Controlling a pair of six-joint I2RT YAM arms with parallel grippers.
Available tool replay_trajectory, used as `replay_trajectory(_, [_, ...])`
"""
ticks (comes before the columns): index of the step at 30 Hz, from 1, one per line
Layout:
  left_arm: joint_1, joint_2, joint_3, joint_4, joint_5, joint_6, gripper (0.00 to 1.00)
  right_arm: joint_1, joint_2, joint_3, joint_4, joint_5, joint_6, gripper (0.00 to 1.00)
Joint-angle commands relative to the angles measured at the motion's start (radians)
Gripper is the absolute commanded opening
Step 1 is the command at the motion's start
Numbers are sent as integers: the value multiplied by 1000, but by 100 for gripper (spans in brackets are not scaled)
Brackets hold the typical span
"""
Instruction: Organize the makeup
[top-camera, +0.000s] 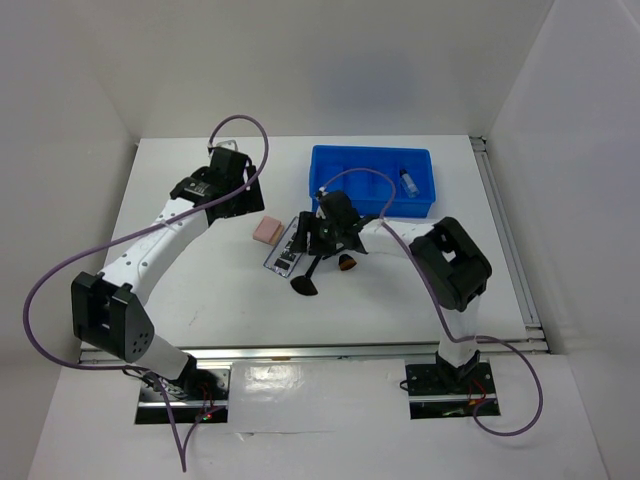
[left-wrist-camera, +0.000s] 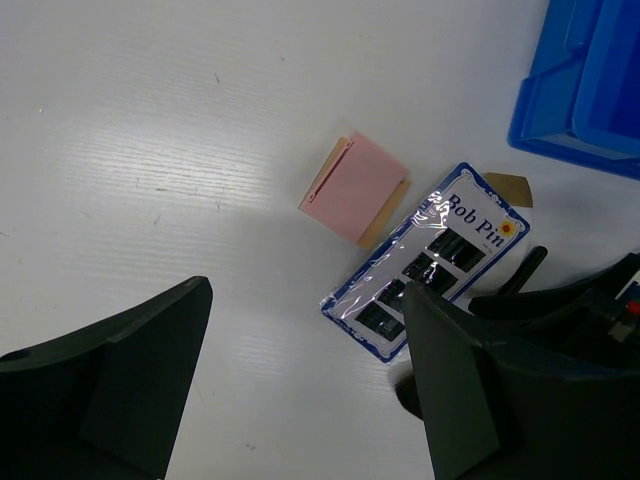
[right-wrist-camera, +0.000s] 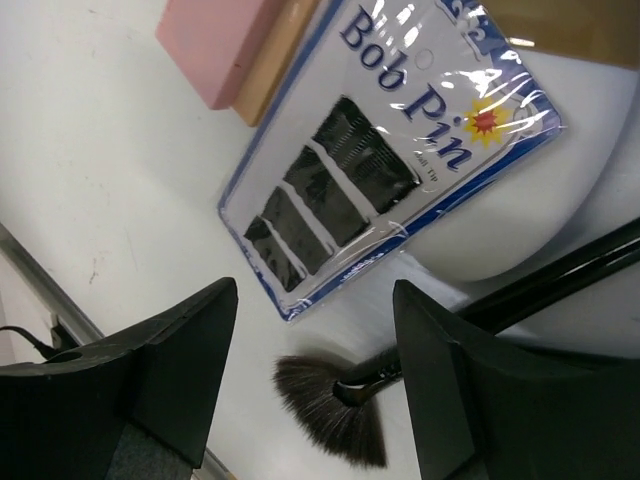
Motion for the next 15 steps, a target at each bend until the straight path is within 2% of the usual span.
replay_trajectory(1, [0,-43,-7,24,13,1,91,19,42,2,63,-12,22,70])
replay_trajectory(6, [0,-43,-7,34,22,1,91,19,60,11,74,-12,33,67])
replay_trajectory(9, [0,-43,-16,34,22,10,91,19,71,2,108,-12,45,59])
replay_trajectory(12, [0,-43,-7,34,22,10,91,28,82,-7,129,-2,56,46])
replay_trajectory(13, [0,-43,-7,34,22,10,91,28,82,-7,140,-2,56,37])
replay_trajectory(15, [0,-43,-7,34,22,10,91,28,82,-18,149,7,65,29])
